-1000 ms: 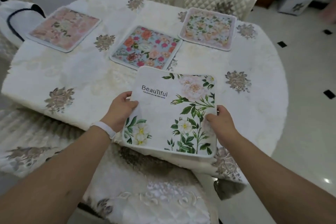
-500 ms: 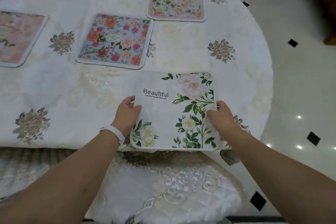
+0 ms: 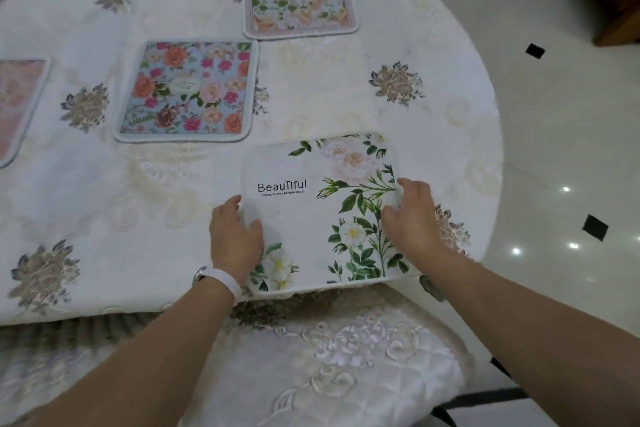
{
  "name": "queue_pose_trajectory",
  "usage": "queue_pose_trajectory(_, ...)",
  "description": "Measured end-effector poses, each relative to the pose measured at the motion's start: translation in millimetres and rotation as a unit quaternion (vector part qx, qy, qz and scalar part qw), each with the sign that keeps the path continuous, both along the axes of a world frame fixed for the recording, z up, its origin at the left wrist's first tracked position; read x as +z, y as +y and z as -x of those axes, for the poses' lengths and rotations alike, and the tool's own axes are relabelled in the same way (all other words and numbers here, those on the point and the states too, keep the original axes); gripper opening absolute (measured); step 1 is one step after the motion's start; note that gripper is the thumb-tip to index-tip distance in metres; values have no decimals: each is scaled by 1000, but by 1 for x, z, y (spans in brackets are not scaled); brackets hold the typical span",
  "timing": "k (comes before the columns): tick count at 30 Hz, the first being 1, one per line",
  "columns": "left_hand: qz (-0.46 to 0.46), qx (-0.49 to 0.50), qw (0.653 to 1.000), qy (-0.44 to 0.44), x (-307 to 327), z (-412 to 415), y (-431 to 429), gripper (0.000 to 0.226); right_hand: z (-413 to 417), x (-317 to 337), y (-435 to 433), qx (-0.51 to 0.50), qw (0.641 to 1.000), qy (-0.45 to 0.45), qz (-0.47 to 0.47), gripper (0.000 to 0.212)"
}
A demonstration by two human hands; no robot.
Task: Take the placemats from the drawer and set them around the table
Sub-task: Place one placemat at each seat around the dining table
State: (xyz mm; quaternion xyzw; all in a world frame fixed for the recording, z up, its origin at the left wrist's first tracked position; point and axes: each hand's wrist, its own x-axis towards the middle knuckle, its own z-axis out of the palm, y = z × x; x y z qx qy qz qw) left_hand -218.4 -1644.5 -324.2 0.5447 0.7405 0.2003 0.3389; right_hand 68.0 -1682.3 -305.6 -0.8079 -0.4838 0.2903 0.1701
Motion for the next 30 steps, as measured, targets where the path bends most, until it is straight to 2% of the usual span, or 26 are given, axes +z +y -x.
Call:
queue_pose_trajectory(2, -38, -132, 986, 95, -4, -5, -10, 57, 8, -1, -6, 103, 989, -104, -24, 58)
queue_pose_trajectory(5, -62, -312, 937, 145, -14, -24, -27, 62, 28, -9, -11, 249, 960, -127, -21, 60)
queue_pose_trajectory(7, -71, -373, 908, 177, -24, -39, -31, 61, 40, -23, -11, 330, 933, -145, 14, 64)
queue_pose_trajectory(10, -65, -374, 901, 209, -37, -53, -18, 57, 47, -46, -7, 365, 916, -164, 17, 67)
queue_pose_trajectory(19, -72, -354, 885, 295, -51, -81, 63, 58, 41, -60, 72, 338, 921, -192, -28, 65)
queue_pose_trajectory(25, -70, -336, 896, 283, -48, -91, 115, 60, 28, -62, 130, 347, 914, -204, -45, 66)
queue_pose_trajectory(30, -50, -269, 919, 285, -46, -87, 109, 70, 22, -65, 135, 288, 936, -201, -29, 70)
